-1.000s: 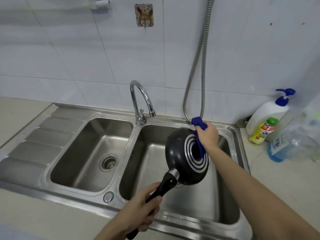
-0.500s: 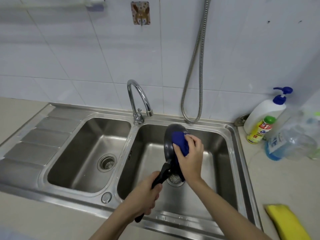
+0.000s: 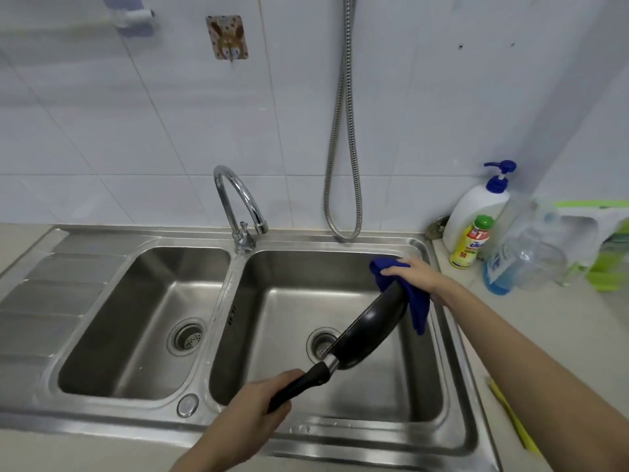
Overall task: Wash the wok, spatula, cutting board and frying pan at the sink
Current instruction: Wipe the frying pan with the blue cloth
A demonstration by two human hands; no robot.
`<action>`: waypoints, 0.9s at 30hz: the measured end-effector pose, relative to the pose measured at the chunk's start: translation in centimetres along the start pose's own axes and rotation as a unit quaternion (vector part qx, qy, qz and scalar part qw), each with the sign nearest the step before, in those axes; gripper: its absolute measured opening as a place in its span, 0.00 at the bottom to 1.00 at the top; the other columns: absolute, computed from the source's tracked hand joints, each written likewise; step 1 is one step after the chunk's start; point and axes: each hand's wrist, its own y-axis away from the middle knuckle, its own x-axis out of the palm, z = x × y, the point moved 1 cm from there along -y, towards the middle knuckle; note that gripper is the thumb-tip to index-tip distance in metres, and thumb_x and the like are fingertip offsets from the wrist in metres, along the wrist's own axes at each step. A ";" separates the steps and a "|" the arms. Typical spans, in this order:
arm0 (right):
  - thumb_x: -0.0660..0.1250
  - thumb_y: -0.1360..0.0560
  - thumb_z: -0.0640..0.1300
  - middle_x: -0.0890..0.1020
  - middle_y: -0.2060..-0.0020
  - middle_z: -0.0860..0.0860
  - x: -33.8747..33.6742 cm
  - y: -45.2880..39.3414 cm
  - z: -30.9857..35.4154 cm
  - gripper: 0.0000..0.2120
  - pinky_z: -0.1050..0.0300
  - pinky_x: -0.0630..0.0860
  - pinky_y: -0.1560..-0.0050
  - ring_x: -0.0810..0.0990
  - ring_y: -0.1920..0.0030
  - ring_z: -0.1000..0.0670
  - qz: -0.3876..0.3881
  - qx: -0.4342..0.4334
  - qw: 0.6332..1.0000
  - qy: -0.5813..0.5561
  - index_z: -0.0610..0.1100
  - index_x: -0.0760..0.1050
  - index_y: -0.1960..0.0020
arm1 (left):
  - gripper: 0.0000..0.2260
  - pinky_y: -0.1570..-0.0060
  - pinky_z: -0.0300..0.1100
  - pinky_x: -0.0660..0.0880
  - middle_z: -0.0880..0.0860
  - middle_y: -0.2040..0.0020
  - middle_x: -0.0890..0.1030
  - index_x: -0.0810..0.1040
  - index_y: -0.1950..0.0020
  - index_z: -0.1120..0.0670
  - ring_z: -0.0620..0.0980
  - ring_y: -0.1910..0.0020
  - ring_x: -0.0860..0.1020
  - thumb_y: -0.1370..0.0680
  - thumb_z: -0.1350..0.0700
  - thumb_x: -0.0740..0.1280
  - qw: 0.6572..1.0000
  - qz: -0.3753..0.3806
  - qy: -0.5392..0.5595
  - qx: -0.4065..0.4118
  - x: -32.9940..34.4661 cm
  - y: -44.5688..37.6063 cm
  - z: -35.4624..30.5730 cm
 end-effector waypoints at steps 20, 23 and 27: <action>0.68 0.28 0.51 0.75 0.45 0.46 7.0 4.1 -4.3 0.17 0.52 0.71 0.43 0.74 0.42 0.43 -0.005 -0.133 0.903 0.408 0.48 0.76 0.40 | 0.38 0.77 0.44 0.57 0.50 0.61 0.61 0.60 0.31 0.45 0.51 0.73 0.60 0.35 0.67 0.71 0.895 -0.046 -0.443 0.029 1.1 -4.4 -4.5; 0.69 0.29 0.47 0.79 0.48 0.47 9.0 3.8 -3.5 0.16 0.54 0.72 0.45 0.77 0.46 0.46 -0.009 -0.140 0.956 0.258 0.46 0.79 0.42 | 0.34 0.73 0.44 0.58 0.52 0.55 0.64 0.53 0.27 0.44 0.54 0.65 0.69 0.26 0.68 0.60 0.906 -0.075 -0.417 0.016 2.3 -4.6 -4.7; 0.70 0.32 0.47 0.83 0.58 0.45 7.8 4.1 -2.5 0.08 0.51 0.75 0.50 0.80 0.57 0.48 0.100 -0.119 0.965 0.210 0.45 0.80 0.54 | 0.32 0.66 0.44 0.63 0.51 0.54 0.62 0.49 0.26 0.41 0.52 0.63 0.67 0.23 0.67 0.55 0.920 -0.103 -0.376 -0.051 2.6 -4.4 -4.3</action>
